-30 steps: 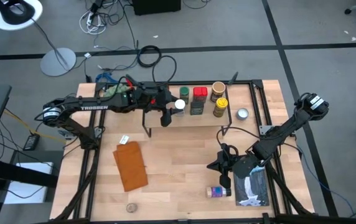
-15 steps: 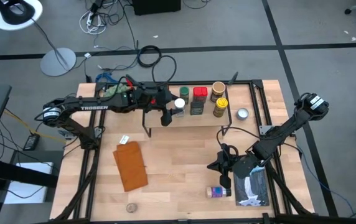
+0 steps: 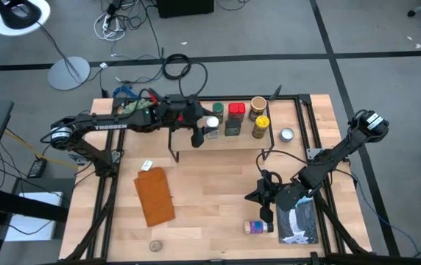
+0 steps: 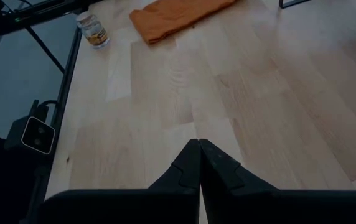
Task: Shelf spices
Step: Put the black seasoning bottle on the shelf
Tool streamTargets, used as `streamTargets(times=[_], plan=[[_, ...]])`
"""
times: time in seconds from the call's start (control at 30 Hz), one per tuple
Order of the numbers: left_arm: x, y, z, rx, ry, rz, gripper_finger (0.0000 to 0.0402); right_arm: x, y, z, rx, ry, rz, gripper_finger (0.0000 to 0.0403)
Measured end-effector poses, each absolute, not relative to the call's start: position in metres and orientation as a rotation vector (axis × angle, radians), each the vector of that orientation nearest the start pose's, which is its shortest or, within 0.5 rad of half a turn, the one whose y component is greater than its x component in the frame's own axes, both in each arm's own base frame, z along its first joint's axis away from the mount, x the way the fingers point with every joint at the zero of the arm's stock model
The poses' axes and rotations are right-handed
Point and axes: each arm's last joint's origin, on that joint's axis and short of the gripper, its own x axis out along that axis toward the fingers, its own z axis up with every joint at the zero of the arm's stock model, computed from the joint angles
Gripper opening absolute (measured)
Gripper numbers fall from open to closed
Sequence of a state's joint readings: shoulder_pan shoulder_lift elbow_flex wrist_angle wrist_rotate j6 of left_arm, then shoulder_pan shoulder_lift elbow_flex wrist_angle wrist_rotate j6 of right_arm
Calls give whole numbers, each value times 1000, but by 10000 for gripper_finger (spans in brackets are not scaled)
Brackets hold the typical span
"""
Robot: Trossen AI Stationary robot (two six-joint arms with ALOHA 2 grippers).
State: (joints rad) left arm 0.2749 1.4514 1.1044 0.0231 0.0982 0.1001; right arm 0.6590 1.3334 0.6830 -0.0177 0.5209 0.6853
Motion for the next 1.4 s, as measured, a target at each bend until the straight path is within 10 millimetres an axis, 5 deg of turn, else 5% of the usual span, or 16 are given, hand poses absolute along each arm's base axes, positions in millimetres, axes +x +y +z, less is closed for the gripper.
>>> streamTargets(times=[0.47,0.6,0.83,0.97,1.4], plan=[[321,74,342,51,389,93,255,216,149,202,286,569,-58,2],[317,61,356,78,344,69,196,216,149,202,292,574,-49,4],[291,39,379,95,310,32,24,215,151,202,300,577,-43,2],[280,12,380,112,352,-32,8,214,153,202,301,578,-34,1],[215,-76,311,89,255,67,1,206,162,201,347,550,-67,1]])
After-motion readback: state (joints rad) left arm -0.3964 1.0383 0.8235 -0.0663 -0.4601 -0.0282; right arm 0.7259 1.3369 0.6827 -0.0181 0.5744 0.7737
